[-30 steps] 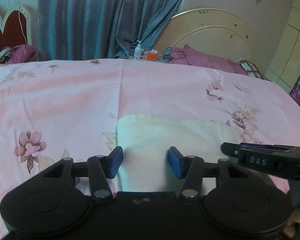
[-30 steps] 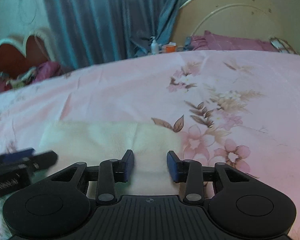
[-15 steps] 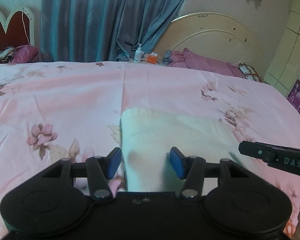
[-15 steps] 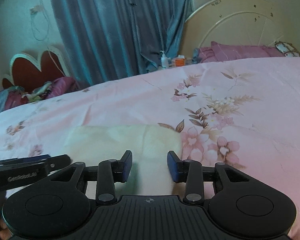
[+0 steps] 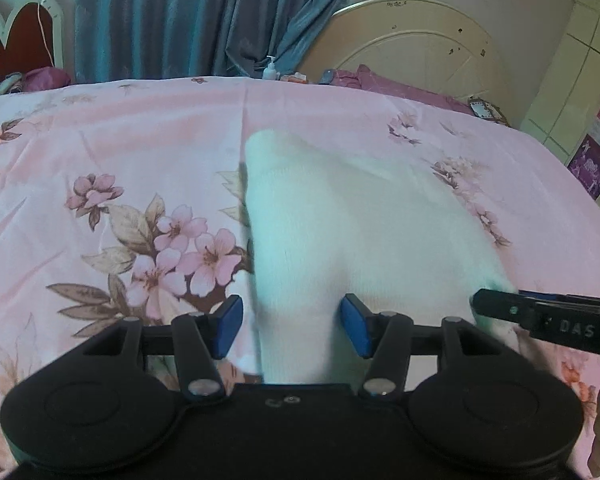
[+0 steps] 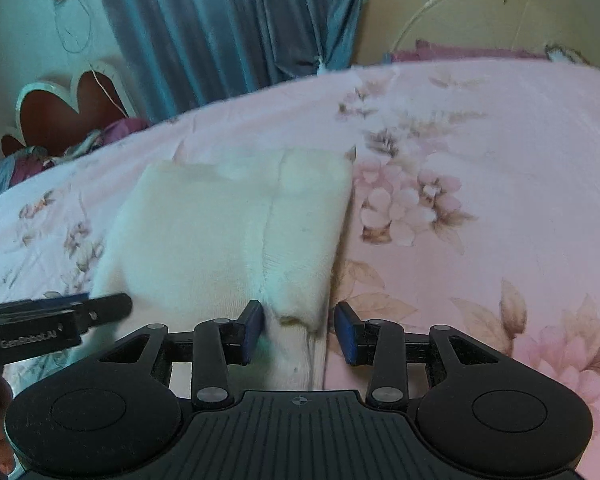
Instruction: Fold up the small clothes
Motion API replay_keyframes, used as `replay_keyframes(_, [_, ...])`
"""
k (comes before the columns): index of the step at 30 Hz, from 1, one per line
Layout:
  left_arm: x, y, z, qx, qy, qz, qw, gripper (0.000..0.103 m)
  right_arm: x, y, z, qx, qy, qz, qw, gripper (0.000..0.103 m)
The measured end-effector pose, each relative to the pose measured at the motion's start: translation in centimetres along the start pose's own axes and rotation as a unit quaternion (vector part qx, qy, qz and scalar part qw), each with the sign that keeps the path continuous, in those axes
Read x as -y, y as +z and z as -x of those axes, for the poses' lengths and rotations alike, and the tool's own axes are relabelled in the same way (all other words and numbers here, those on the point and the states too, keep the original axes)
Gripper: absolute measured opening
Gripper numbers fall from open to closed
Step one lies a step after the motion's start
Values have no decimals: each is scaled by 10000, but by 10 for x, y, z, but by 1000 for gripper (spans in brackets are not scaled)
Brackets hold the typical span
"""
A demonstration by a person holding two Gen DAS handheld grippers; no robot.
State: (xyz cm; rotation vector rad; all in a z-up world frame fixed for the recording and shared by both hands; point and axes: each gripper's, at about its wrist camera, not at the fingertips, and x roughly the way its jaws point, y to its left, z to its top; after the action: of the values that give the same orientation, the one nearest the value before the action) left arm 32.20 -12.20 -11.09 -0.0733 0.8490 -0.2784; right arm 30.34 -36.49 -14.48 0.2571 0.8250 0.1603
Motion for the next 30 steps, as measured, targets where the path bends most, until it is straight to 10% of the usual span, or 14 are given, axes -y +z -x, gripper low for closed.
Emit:
replay_keyframes(26, [-6, -43, 33, -340, -161, -117, 9992, 60, 2, -66, 50, -733, 531, 30, 9959, 20])
replay_keyframes(30, [-14, -29, 38, -249, -305, 295, 9988, 75, 14, -48, 58, -339, 500, -199, 9980, 67])
